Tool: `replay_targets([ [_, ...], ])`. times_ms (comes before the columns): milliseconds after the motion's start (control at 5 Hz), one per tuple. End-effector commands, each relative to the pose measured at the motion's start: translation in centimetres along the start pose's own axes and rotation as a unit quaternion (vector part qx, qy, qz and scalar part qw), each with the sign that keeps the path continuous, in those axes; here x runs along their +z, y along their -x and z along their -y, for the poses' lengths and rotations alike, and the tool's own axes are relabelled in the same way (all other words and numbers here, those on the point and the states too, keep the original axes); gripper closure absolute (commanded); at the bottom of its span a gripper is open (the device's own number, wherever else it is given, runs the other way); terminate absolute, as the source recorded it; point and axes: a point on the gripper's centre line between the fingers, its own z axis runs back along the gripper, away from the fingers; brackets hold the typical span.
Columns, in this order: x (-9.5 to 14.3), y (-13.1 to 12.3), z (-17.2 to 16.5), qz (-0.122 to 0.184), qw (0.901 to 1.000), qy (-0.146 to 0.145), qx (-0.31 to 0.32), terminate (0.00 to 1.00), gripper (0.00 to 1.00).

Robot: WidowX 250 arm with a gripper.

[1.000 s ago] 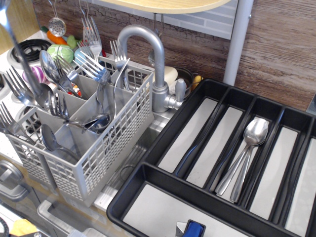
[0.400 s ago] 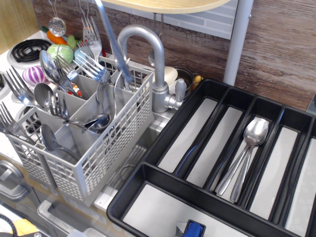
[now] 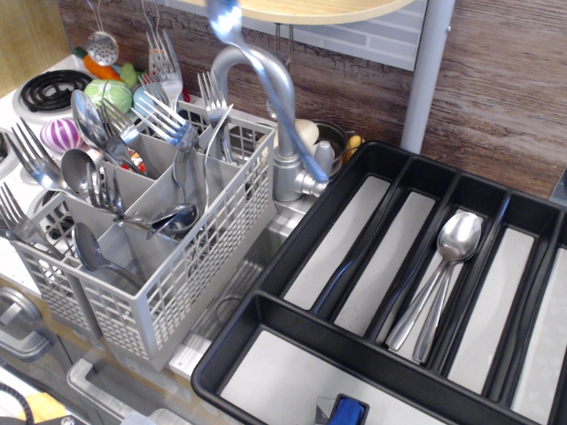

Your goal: Put big spoon from basket to tray

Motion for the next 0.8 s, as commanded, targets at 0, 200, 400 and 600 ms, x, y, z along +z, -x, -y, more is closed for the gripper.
replay_targets([
  [0,-1.4,-0.1,3.7,0.014,0.9995,0.027,-0.006,0.0,1.0],
  [200,-3.6,0.0,5.7,0.019,0.9993,0.028,-0.016,0.0,1.0],
  [400,-6.3,-0.4,7.0,0.022,0.9988,0.018,-0.04,0.0,1.0],
  [600,-9.2,-0.1,8.5,0.029,0.9987,0.018,-0.038,0.0,1.0],
])
